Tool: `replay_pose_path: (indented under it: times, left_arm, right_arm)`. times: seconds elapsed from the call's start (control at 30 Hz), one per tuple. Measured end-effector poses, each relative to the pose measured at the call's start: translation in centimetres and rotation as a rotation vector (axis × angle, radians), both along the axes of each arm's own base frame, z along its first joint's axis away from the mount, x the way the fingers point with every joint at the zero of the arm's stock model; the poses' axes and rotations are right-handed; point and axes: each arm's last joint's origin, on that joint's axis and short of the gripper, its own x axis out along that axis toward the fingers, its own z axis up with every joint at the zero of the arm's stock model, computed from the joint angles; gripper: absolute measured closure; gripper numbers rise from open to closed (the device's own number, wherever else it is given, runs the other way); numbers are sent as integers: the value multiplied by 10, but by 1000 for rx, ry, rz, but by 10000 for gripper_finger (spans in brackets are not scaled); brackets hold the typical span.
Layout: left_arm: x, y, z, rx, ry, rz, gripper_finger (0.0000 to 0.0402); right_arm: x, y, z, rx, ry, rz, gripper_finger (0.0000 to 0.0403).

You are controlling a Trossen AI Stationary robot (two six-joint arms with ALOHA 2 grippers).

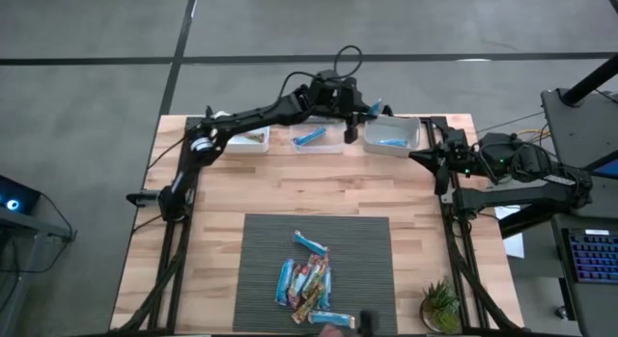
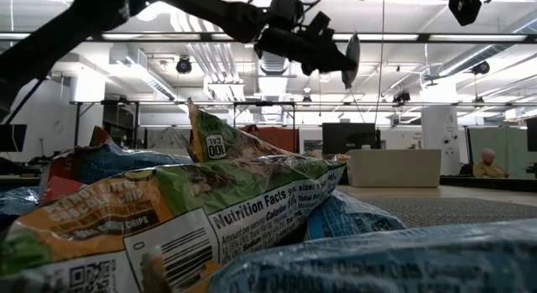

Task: Pick and place Granola Bars by type
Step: Put the yellow granola bar into the gray bin

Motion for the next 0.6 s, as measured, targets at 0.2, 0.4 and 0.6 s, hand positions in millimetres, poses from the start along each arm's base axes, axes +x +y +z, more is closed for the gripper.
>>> replay_pose_path:
  times: [0.2, 0.4, 0.6]
  left_arm:
    - [14, 12, -9, -31, -14, 17, 353]
    - [23, 28, -10, -43, -55, 46, 353]
    - [28, 42, -22, -68, -74, 69, 353]
  right_arm:
    - [-1, 0, 0, 5, 3, -1, 394]
    - [-1, 0, 0, 5, 2, -2, 394]
    - [-1, 0, 0, 5, 2, -2, 394]
